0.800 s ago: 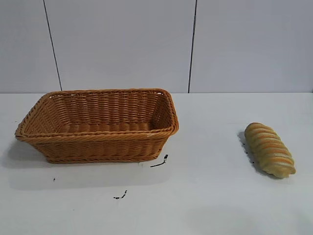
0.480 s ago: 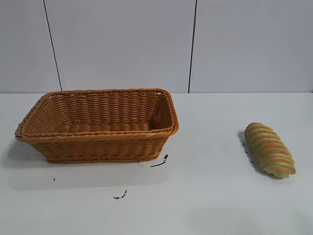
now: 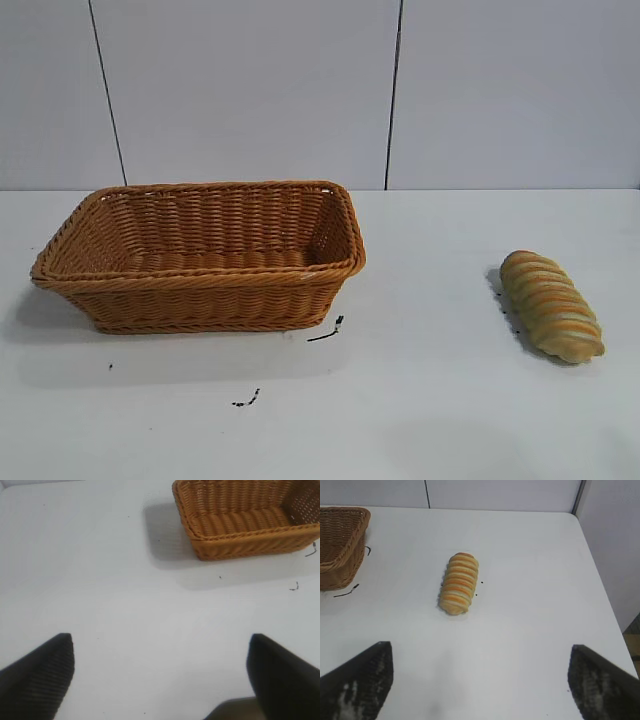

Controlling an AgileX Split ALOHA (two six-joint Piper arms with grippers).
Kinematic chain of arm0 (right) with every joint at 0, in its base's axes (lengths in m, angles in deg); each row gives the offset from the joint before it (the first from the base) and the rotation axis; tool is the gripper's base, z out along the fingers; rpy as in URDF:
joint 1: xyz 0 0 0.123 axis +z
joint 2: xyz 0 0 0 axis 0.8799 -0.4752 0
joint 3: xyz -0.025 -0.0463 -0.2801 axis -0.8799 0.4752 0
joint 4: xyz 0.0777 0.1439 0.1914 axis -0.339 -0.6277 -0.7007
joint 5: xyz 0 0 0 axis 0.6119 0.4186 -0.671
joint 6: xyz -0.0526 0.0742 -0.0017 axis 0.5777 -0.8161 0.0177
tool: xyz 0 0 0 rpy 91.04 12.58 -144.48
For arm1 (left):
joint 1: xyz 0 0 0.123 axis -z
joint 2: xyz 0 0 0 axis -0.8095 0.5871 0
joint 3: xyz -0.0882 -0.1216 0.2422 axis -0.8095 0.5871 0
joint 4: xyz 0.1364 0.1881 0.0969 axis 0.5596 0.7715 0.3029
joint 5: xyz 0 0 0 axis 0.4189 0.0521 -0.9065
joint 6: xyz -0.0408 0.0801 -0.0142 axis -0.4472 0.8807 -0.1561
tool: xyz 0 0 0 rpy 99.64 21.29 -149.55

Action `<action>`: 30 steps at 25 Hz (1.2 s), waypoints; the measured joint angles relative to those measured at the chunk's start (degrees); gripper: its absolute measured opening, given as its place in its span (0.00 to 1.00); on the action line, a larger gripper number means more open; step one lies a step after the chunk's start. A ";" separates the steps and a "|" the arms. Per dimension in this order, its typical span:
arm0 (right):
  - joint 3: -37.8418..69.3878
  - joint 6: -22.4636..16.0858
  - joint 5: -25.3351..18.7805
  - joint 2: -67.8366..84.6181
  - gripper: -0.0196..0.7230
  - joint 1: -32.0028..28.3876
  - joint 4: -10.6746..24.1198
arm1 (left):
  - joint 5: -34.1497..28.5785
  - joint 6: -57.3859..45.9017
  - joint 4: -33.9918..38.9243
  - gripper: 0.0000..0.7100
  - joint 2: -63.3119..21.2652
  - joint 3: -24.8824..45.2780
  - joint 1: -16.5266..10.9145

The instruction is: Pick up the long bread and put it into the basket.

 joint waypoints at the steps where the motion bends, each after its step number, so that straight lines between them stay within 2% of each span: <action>1: -1.44 0.00 0.07 -3.62 0.96 0.00 -0.06 | 0.00 0.00 0.00 0.98 0.00 0.00 0.00; 15: -26.55 0.46 2.53 -52.62 0.96 0.00 -0.74 | 0.00 0.00 0.00 0.98 0.00 0.00 0.00; 23: -36.08 1.95 4.04 -71.56 0.96 0.88 -0.81 | 0.00 0.00 0.00 0.98 0.00 0.00 0.00; 27: -36.43 2.17 7.90 -77.86 0.96 3.35 -1.19 | 0.00 0.00 0.00 0.98 0.00 0.00 0.00; 30: -36.43 2.06 12.36 -82.21 0.96 3.75 -1.19 | 0.00 0.00 0.00 0.98 0.00 0.00 0.00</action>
